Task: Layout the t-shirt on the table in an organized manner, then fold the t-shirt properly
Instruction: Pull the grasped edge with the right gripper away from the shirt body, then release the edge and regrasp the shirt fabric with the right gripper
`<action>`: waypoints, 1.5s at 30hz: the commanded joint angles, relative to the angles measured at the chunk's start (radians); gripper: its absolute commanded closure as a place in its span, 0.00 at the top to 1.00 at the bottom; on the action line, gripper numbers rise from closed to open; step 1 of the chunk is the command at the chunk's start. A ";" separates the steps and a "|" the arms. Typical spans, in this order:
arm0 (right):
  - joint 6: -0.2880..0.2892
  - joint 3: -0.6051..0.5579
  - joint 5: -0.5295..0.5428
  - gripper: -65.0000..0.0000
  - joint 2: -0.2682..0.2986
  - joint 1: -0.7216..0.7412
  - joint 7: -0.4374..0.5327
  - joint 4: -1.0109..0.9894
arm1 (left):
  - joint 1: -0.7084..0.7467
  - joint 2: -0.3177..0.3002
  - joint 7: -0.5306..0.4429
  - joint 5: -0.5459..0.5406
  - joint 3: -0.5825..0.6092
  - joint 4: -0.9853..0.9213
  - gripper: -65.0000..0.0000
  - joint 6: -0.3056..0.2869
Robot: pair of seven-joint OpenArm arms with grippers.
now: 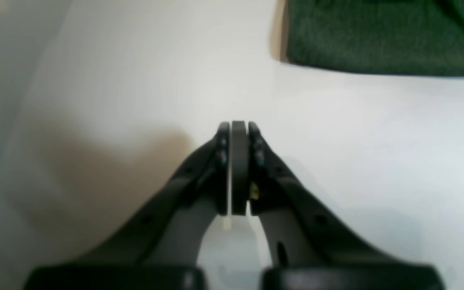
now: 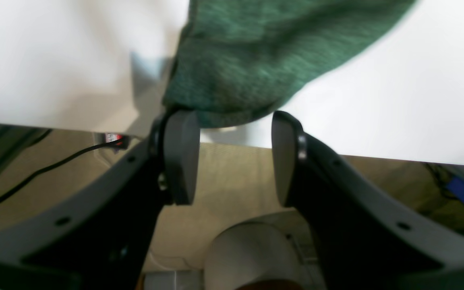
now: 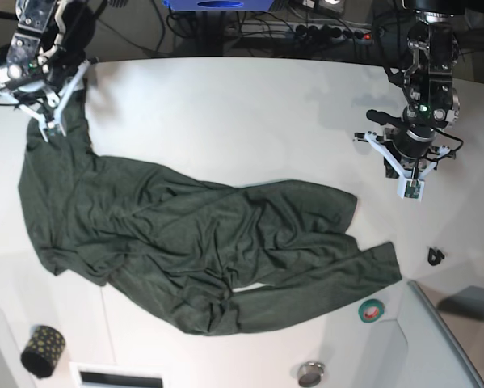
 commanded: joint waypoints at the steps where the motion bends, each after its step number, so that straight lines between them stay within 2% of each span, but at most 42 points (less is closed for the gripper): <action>1: -0.002 -0.001 -0.004 0.42 0.005 -0.019 -0.003 0.036 | -0.005 -0.013 -0.020 0.002 -0.006 0.012 0.00 0.005; 4: -0.002 -0.001 -0.002 0.43 0.002 -0.025 0.005 0.017 | -0.008 -0.013 -0.020 0.002 -0.006 -0.014 0.00 0.005; 7: -0.002 -0.001 -0.001 0.43 0.002 0.028 0.008 -0.072 | -0.013 -0.013 -0.020 0.002 -0.006 -0.027 0.00 0.005; 10: -0.002 0.001 -0.002 0.43 0.002 0.071 0.051 -0.129 | -0.013 -0.013 -0.020 0.002 -0.006 -0.019 0.00 0.005; 16: -0.004 0.001 -0.004 0.41 0.007 0.131 0.057 -0.264 | -0.013 -0.013 -0.020 0.002 -0.006 -0.019 0.00 0.005; 18: -0.004 0.001 -0.004 0.29 0.007 0.128 0.059 -0.276 | -0.008 -0.013 -0.020 0.002 -0.006 -0.019 0.00 0.005; 20: -0.004 0.001 -0.005 0.08 0.005 0.122 0.046 -0.264 | -0.007 -0.013 -0.020 0.002 -0.006 -0.019 0.00 0.005; 21: -0.004 0.001 -0.005 0.01 0.005 0.110 0.034 -0.245 | -0.007 -0.013 -0.020 0.002 -0.006 -0.019 0.00 0.005; 27: -0.004 -0.002 -0.012 0.01 0.004 0.061 -0.104 0.031 | -0.008 -0.013 -0.020 0.002 -0.008 -0.019 0.00 0.005; 30: -0.004 -0.012 -0.070 0.01 0.004 0.079 -0.175 0.152 | -0.013 -0.013 -0.020 0.002 -0.008 -0.019 0.00 0.005; 35: -0.004 -0.226 -0.229 0.01 0.044 0.189 -0.208 0.118 | -0.014 -0.013 -0.020 0.002 -0.008 -0.018 0.00 0.005; 40: -0.004 -0.501 -0.357 0.02 0.053 0.424 -0.205 -0.170 | -0.014 -0.013 -0.020 0.002 -0.008 -0.018 0.00 0.005; 43: -0.004 -0.555 -0.354 0.03 0.036 0.595 -0.150 -0.414 | -0.008 -0.013 -0.020 0.002 -0.008 -0.016 0.00 0.005; 45: -0.004 -0.553 -0.360 0.09 0.008 0.679 -0.115 -0.543 | -0.005 -0.013 -0.020 0.002 -0.008 -0.016 0.00 0.005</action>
